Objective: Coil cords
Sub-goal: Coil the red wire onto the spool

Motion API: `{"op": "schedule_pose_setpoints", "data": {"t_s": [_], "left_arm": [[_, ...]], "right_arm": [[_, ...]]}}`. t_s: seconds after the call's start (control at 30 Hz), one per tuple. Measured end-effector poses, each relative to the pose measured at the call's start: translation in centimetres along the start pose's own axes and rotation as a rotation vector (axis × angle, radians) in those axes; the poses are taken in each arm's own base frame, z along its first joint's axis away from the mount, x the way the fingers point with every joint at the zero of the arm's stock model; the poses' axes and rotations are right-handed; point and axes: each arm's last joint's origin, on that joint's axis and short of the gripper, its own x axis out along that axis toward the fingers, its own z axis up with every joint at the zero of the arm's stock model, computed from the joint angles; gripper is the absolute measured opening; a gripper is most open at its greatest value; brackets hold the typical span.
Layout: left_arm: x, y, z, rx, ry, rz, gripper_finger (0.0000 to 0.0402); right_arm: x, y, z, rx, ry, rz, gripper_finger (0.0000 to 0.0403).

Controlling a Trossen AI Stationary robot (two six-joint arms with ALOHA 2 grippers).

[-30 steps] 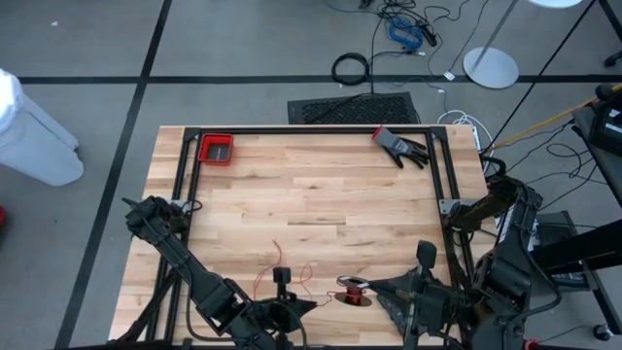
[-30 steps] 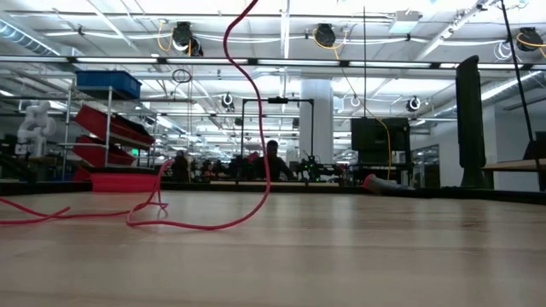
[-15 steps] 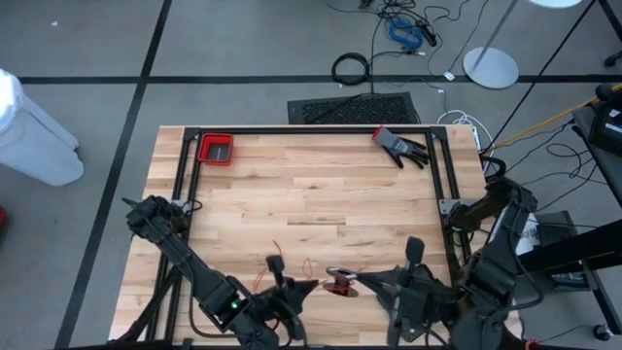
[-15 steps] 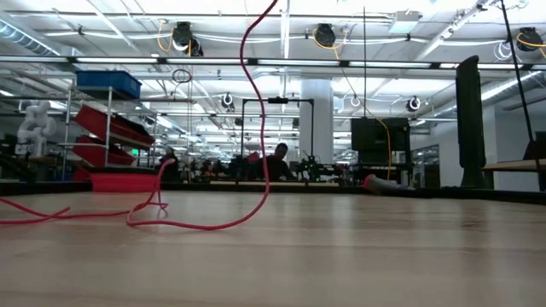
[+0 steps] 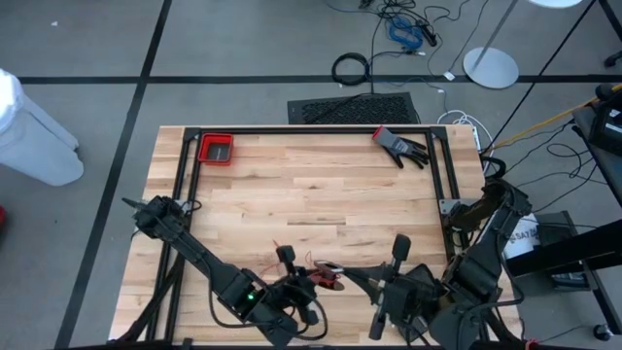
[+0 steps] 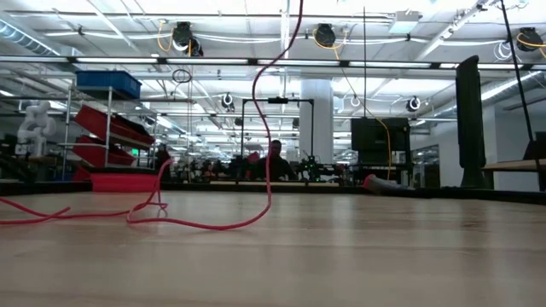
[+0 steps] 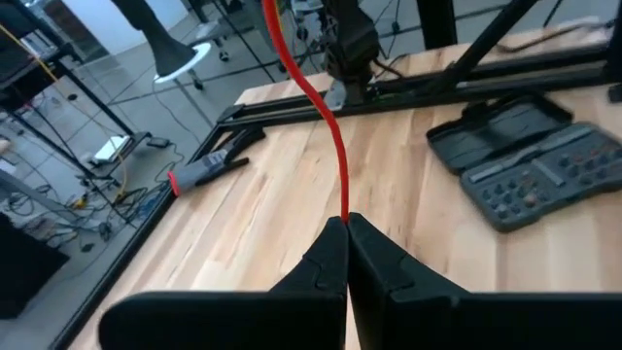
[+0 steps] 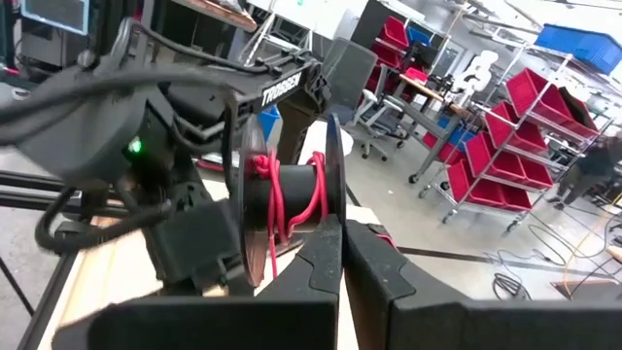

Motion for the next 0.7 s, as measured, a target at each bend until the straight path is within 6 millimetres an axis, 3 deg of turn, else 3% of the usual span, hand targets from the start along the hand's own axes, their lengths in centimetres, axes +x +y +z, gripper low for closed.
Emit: {"op": "schedule_pose_setpoints", "data": {"t_s": [0.47, 0.7], "left_arm": [[1.2, 0.6, 0.4, -0.015, 0.000, 0.003, 0.0001], [0.2, -0.2, 1.4, -0.035, -0.083, -0.038, 0.0001]], "right_arm": [[0.7, -0.1, -0.1, 0.031, 0.010, 0.053, 0.0000], [2.6, 0.4, -1.0, -0.013, 0.037, -0.087, 0.0000]]}}
